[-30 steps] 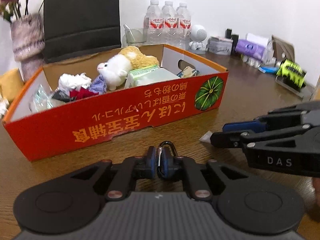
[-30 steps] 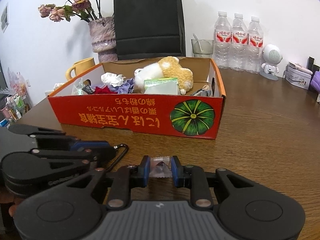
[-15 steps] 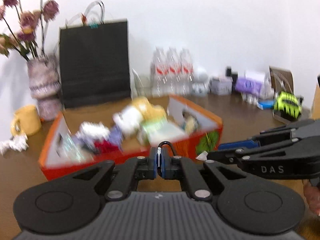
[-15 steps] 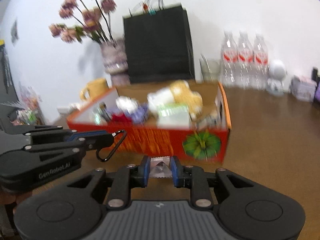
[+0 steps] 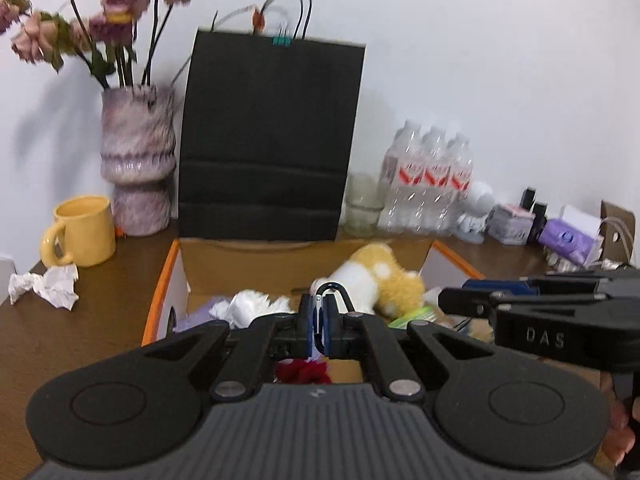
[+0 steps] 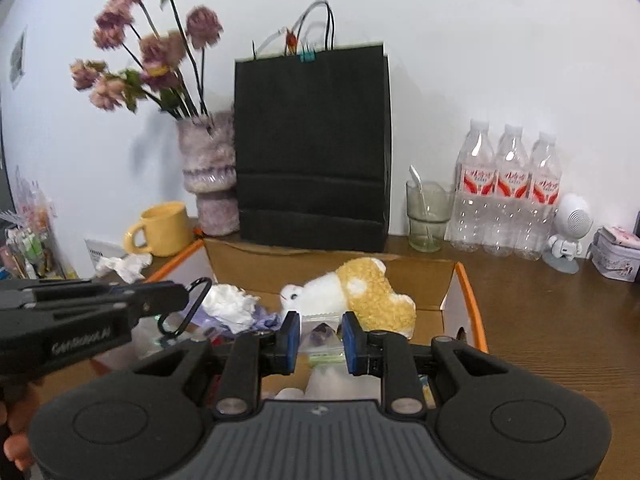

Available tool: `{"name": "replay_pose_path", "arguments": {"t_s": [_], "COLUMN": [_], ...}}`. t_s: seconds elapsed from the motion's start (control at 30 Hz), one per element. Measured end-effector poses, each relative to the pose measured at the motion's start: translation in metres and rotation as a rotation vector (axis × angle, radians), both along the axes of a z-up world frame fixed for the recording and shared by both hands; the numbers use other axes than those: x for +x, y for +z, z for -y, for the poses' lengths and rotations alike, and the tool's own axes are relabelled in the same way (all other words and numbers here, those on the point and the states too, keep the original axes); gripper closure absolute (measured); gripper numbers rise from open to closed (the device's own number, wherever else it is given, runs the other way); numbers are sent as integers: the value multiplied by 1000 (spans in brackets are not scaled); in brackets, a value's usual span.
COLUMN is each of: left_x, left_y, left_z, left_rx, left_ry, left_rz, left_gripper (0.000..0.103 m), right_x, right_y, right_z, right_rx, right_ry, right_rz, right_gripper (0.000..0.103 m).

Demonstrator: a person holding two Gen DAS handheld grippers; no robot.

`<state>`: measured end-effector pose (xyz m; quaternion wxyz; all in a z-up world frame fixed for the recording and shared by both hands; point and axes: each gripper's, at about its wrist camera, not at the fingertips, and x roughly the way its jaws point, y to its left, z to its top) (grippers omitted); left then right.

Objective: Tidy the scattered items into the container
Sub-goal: 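Drop the carabiner and packet into the box by opening both tools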

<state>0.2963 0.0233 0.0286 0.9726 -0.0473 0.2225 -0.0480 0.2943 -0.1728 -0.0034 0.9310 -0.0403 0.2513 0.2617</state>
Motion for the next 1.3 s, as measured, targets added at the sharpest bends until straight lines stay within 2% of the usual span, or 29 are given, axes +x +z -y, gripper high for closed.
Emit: {"name": "replay_pose_path", "arguments": {"t_s": [0.17, 0.23, 0.27, 0.3, 0.37, 0.4, 0.47, 0.57, 0.83, 1.03, 1.3], "left_x": [11, 12, 11, 10, 5, 3, -1, -2, -6, -31, -77], "left_y": [-9, -10, -10, -9, -4, -1, 3, 7, 14, 26, 40], "left_z": [-7, -7, -7, -7, -7, -6, -5, -6, -10, -16, -12], "left_rx": [1, 2, 0, -2, 16, 29, 46, 35, -6, -99, -77], "left_ry": [6, 19, 27, 42, 87, 91, 92, 89, 122, 122, 145], "left_rz": [-27, -30, -35, -31, 6, 20, 42, 27, -11, -7, -21], "left_gripper": [96, 80, 46, 14, 0, 0, 0, 0, 0, 0, 0], "right_x": [9, 12, 13, 14, 14, 14, 15, 15, 3, -28, -77], "right_y": [-12, -13, -14, -13, -10, -8, -3, 2, 11, 23, 38], "right_z": [-6, -5, -4, -2, 3, 7, 13, 18, 18, 22, 38], "right_rx": [-27, -31, -32, -25, -20, -12, 23, 26, 10, -6, -7], "right_ry": [-11, -22, -34, -49, -86, -88, -88, -117, -111, -110, -110], "right_rz": [-25, -42, -54, -61, -61, -65, -94, -103, -89, -49, -43], "right_gripper": [81, 78, 62, 35, 14, 10, 8, 0, 0, 0, 0]}}
